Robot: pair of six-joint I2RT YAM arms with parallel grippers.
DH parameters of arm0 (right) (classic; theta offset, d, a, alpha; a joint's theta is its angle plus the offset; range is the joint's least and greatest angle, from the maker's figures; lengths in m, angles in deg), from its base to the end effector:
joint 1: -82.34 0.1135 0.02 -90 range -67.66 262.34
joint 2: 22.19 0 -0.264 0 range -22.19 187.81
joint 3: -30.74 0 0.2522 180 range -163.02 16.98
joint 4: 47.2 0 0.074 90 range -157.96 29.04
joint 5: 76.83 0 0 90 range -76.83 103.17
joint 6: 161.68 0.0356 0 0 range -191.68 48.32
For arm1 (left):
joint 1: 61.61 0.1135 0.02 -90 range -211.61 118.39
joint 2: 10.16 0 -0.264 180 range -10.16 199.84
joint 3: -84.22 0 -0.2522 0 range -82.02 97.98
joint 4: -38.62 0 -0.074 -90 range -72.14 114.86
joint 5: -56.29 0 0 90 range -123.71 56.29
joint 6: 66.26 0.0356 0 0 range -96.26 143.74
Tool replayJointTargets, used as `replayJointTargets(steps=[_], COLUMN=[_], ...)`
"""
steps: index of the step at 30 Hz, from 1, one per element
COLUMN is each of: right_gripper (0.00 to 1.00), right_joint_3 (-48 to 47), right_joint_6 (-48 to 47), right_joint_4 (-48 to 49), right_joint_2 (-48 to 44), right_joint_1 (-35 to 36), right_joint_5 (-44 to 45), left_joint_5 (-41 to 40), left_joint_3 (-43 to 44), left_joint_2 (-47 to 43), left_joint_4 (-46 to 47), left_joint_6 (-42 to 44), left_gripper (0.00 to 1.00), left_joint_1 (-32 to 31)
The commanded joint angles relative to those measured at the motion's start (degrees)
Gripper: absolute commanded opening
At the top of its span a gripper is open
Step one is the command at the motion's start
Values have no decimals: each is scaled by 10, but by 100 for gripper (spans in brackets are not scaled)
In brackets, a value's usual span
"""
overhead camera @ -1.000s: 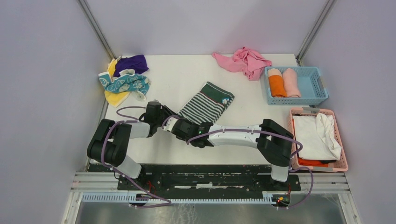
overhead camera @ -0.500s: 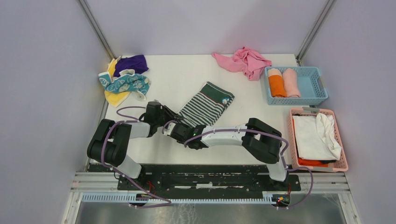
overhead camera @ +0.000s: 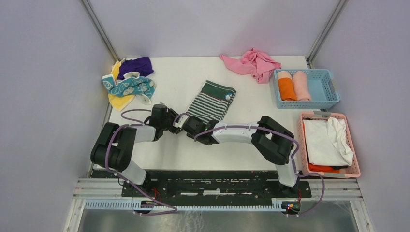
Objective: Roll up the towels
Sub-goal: Roll the towel at the center of the board.
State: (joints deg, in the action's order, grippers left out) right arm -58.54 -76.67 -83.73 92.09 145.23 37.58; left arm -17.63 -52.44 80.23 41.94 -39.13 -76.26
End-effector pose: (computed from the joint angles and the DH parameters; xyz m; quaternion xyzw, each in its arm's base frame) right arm 0.1990 0.3563 0.1540 -0.4858 0.8150 -0.0630 0.3095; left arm 0.2605 -0.0783 0.1181 -0.3218 0.8536 -0.3439 0.2228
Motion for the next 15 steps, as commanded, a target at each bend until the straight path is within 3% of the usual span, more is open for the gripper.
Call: replayJointTargets(steps=[1, 7, 10, 15], right_gripper=[45, 1, 0, 0], right_joint_3=[16, 1, -9, -34], right_joint_6=[8, -1, 9, 78], right_joint_4=[10, -3, -33, -71], right_joint_2=[39, 66, 50, -3], right_joint_1=[-27, -47, -47, -65], right_joint_5=[-26, -47, -136, -357], left_joint_5=[-62, -56, -61, -86], left_joint_3=[-16, -6, -6, -11], left_joint_2=[40, 43, 19, -71], left_joint_4=[-125, -132, -147, -202], left_joint_6=[74, 81, 81, 82], left_gripper=[47, 47, 52, 65], left_joint_1=[-2, -2, -2, -2])
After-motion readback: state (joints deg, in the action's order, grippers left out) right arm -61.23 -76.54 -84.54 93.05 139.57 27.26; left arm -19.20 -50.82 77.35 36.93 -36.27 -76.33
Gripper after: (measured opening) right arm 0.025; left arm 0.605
